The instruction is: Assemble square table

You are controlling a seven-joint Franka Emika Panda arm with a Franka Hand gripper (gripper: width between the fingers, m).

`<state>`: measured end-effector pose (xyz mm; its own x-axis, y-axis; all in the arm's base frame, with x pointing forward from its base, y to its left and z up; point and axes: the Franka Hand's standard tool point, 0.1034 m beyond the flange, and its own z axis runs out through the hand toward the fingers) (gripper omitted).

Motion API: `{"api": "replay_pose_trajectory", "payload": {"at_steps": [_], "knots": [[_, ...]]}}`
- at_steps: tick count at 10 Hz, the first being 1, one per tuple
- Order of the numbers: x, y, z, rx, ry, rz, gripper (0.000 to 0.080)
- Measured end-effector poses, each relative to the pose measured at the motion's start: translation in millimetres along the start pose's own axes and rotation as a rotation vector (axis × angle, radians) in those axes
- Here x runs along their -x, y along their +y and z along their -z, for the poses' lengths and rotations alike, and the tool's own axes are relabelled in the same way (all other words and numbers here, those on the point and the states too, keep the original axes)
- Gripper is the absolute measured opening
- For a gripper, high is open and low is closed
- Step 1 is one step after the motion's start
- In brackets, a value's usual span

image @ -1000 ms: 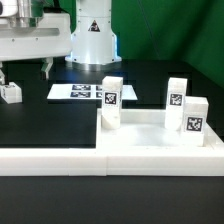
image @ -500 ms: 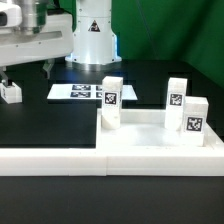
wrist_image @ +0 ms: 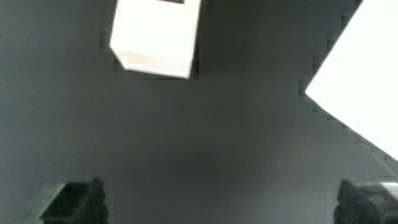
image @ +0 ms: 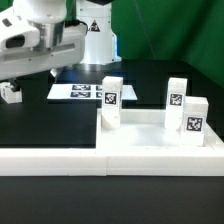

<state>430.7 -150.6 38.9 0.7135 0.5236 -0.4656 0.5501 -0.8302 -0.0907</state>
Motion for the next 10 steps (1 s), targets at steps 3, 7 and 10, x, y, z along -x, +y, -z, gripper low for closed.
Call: {"api": "replay_pose_trajectory", "payload": {"at_steps": [3,7,10], "knots": [[36.0,16.0,-6.5,-0.009,-0.21,0.048,0.0649],[40.1,20.5,-16.8,-0.02,-0.273,0.058,0.0649],[37.5,18.5,-25.3,0.006,-0.255,-0.049,0.0649]]}}
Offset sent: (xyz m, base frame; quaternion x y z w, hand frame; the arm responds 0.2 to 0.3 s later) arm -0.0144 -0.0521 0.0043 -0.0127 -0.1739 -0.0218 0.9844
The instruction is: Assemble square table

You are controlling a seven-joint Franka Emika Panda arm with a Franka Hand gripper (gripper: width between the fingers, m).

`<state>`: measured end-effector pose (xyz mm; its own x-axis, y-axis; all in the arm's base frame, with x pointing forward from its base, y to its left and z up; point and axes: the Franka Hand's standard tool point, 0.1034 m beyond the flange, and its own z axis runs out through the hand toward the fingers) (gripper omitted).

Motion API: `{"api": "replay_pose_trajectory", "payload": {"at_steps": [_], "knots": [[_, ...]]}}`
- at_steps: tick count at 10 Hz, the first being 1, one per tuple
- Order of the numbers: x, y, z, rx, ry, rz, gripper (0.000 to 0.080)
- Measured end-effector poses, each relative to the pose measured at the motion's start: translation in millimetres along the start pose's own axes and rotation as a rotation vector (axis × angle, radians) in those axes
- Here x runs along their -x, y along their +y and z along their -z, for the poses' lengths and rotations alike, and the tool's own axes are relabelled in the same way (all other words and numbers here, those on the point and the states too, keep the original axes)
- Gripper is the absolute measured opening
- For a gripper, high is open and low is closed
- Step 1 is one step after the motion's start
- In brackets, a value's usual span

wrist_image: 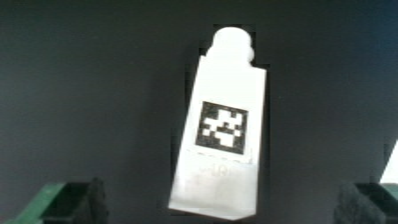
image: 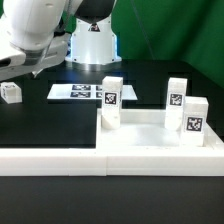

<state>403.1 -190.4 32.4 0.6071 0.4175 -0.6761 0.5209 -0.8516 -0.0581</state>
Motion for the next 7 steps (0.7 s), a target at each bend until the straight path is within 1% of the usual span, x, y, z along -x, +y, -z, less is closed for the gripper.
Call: {"api": "replay_pose_trajectory", "payload": {"at_steps": [1,2,3,4,7], "knots": [[2.9,-6.5,-17.0,-0.017,0.011,-0.014,0.0649],[6.8,-7.2,-25.2,-0.029,0.003,-0.018,0.0649],[6.8,-4.2,-33.8,-0.028,0.009,-0.022,0.0649],[8.2,-5.8,-38.7,-0.033,0.005,-0.023,0.0649],[7.2,-6.7,-38.9,-0.032,0.003,-0.019,0.0649]]}}
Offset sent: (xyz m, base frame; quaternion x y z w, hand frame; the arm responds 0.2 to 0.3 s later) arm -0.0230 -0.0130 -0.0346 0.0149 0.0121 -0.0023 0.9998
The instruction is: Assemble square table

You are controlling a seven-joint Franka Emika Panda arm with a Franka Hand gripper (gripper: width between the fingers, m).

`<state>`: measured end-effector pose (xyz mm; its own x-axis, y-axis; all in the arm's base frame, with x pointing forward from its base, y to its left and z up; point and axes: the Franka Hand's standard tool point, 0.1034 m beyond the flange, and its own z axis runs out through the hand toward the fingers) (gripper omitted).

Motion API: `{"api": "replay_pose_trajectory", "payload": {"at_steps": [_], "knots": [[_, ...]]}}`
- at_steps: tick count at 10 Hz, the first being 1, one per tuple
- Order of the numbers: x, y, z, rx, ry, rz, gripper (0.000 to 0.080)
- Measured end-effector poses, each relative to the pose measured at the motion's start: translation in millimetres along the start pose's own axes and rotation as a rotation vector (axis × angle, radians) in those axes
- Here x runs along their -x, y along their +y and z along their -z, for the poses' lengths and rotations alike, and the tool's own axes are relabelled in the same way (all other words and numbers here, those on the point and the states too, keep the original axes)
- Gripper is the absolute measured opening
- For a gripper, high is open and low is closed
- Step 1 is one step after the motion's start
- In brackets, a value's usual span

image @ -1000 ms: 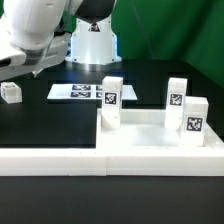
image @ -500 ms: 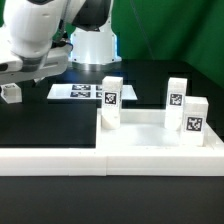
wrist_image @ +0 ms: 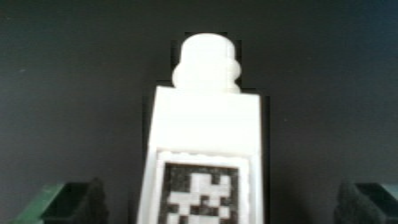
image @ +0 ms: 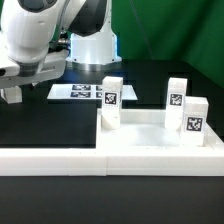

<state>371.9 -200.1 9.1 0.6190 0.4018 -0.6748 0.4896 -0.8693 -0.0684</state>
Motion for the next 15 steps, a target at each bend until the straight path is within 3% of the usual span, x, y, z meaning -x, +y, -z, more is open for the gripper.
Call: {"api": "replay_pose_trajectory", "payload": {"at_steps": [2,3,4,10,11,12,14,15], "knots": [[0.0,0.0,0.0,0.0,0.0,0.0,0.0388],[0.0,0.0,0.0,0.0,0.0,0.0,0.0388],[0.0,0.1,0.1,0.0,0.0,0.0,0.0287],[-0.4,-0.3,2.0,-0.001,-0.002,0.008,0.0287],[-5.2,-1.0,15.5,-0.008,-0.002,0.034,0.0287],[-9.7,-4.7,38.3,-0.035,-0.009,0.029,0.0287],[-8.5,-2.8,104.4,-0.064,-0.03,0.0,0.0288],[-6.9,2.2,113.9,-0.056,-0.021,0.004,0.0288]]}}
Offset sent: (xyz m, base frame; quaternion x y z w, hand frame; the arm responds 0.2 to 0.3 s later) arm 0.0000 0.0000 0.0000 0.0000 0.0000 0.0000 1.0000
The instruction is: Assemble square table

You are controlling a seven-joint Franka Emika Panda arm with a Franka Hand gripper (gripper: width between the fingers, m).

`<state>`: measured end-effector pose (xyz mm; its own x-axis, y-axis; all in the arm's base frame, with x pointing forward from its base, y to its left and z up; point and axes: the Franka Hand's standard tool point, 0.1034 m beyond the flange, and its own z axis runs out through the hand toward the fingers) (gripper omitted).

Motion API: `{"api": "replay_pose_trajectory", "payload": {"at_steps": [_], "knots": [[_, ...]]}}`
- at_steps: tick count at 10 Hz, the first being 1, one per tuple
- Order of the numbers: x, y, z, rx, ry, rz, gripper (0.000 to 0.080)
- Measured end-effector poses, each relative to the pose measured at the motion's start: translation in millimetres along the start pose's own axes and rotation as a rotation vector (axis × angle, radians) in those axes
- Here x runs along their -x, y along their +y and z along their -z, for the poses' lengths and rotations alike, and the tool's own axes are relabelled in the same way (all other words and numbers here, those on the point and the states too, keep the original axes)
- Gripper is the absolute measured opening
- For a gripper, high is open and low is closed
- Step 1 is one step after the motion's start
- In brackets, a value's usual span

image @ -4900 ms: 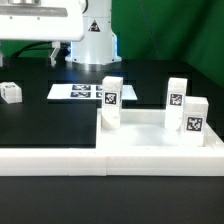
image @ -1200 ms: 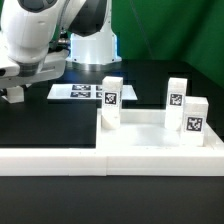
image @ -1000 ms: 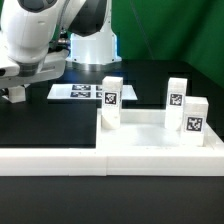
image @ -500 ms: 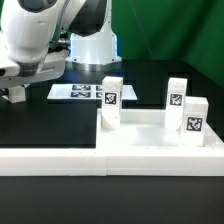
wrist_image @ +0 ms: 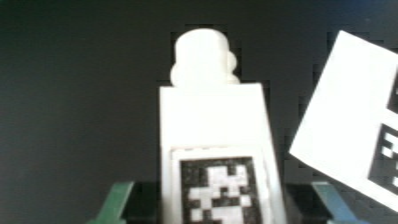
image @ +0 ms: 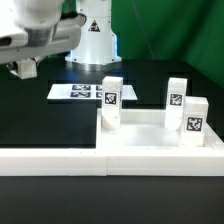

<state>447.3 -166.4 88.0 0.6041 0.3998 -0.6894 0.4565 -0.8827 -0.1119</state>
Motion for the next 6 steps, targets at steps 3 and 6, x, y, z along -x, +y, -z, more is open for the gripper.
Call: {"api": "replay_pose_trajectory", "payload": {"at_steps": [3,6], "knots": [[0.6,-0.6,-6.0,0.001,0.033,0.0,0.0288],[-20.7,-11.4,39.3,-0.031,0.213,-0.07,0.0288]]}}
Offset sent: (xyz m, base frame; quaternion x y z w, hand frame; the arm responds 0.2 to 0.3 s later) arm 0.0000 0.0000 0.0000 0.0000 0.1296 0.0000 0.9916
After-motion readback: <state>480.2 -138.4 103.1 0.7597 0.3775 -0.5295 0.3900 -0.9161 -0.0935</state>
